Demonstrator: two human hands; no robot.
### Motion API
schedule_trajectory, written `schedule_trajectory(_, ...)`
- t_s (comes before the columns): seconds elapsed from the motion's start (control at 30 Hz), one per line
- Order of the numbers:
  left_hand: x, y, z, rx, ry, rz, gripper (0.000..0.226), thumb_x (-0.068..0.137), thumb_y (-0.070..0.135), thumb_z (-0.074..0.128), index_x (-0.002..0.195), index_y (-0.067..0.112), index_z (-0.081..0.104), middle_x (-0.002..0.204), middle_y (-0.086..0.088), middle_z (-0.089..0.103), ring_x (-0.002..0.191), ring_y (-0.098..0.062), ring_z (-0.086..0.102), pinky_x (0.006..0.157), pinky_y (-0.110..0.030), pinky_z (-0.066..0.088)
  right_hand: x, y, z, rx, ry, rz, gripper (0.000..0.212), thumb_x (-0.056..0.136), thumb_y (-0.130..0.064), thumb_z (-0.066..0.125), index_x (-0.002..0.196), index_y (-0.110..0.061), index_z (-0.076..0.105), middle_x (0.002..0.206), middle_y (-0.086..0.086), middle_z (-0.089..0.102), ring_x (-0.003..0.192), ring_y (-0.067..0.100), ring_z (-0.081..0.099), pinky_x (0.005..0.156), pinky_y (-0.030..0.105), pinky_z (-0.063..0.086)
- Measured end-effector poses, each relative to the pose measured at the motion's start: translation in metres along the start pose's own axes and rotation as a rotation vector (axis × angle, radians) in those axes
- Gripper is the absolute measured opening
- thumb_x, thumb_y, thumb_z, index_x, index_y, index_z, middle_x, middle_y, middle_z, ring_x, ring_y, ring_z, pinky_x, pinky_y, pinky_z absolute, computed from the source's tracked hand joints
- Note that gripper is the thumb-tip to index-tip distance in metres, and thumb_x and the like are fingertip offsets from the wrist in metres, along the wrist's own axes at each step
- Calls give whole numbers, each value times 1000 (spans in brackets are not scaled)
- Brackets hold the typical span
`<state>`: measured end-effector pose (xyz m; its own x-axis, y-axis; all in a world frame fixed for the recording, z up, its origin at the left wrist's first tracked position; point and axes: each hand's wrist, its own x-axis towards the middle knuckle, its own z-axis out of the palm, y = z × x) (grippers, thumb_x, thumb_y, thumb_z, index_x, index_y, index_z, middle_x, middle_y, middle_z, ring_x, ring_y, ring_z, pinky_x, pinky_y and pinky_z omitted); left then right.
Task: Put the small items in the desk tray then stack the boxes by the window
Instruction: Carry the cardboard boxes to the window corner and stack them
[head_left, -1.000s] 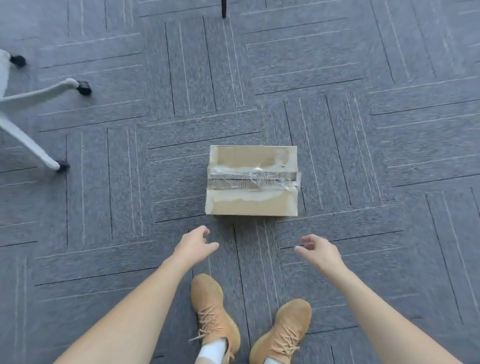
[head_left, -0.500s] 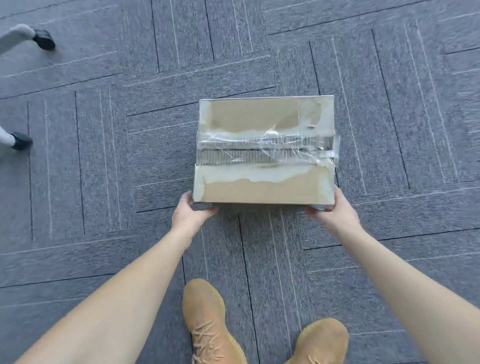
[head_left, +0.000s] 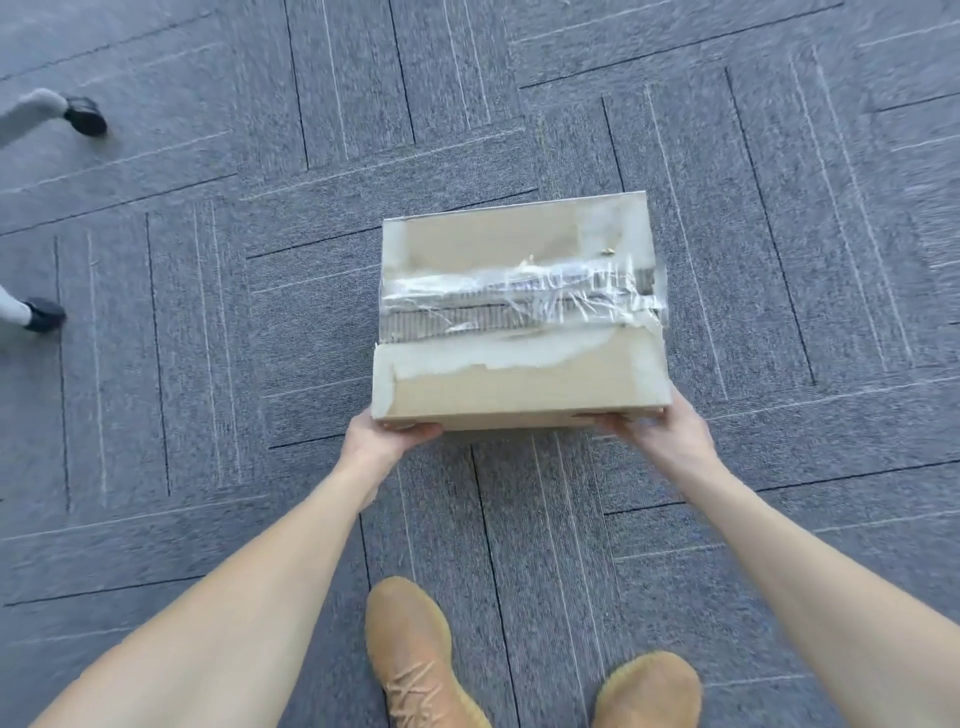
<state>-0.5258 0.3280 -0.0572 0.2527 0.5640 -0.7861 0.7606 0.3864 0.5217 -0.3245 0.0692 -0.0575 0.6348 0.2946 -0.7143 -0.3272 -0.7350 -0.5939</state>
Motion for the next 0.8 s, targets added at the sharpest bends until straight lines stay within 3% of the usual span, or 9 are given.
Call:
schedule_trajectory(0.07, -24, 18, -5, 32, -14, -8, 69, 71, 18, 90, 132, 13, 58, 122, -1, 70, 117, -21, 63, 111, -42, 44, -17, -21, -17, 19, -23, -14, 75, 70, -44, 87, 135, -37, 52, 107, -20, 63, 114, 17, 58, 106, 49, 46)
schedule_trajectory(0.17, -53, 43, -10, 36, -69, 9, 53, 77, 21, 85, 121, 21, 55, 115, 7, 67, 113, -19, 61, 106, -52, 47, -35, -48, -34, 74, -68, -42, 95, 58, -65, 82, 140, -31, 49, 118, -11, 68, 115, 18, 63, 103, 53, 50)
schedule_trajectory(0.3, -111, 114, -21, -41, -147, 69, 77, 63, 34, 90, 131, 27, 52, 122, 7, 68, 119, -20, 60, 101, -58, 49, -76, -100, -79, 93, -70, -76, 92, 58, -76, 76, 137, -38, 49, 122, -10, 69, 117, 20, 63, 103, 56, 49)
schedule_trajectory(0.37, -140, 161, -26, -16, -151, 106, 80, 66, 30, 92, 134, 28, 49, 123, 7, 66, 119, -21, 60, 99, -56, 50, -98, -134, -109, 101, -35, -90, 92, 56, -79, 75, 135, -42, 50, 122, -12, 69, 116, 19, 64, 103, 55, 50)
schedule_trajectory(0.57, -244, 342, -36, 40, -263, 307, 95, 50, 31, 91, 134, 31, 47, 124, 6, 67, 113, -18, 64, 91, -54, 57, -181, -267, -234, 217, 124, -146, 75, 58, -69, 80, 126, -44, 58, 118, -14, 71, 116, 18, 64, 101, 50, 51)
schedule_trajectory(0.67, -310, 439, -34, 84, -311, 447, 108, 36, 36, 87, 137, 22, 51, 125, -3, 68, 109, -21, 68, 92, -46, 58, -246, -344, -311, 314, 214, -188, 55, 72, -48, 84, 121, -41, 59, 113, -12, 71, 110, 16, 65, 88, 42, 54)
schedule_trajectory(0.73, -367, 502, -31, 83, -376, 536, 93, 45, 28, 86, 132, 32, 54, 119, 5, 72, 108, -18, 68, 84, -41, 59, -293, -390, -365, 377, 253, -253, 49, 81, -25, 83, 120, -36, 56, 106, -14, 69, 98, 6, 64, 71, 27, 50)
schedule_trajectory(0.8, -428, 560, -27, 95, -432, 607, 76, 58, 17, 82, 124, 42, 56, 109, 15, 74, 106, -12, 68, 77, -32, 58, -342, -426, -417, 394, 317, -277, 53, 81, -13, 82, 122, -34, 54, 106, -13, 70, 93, -1, 63, 66, 20, 47)
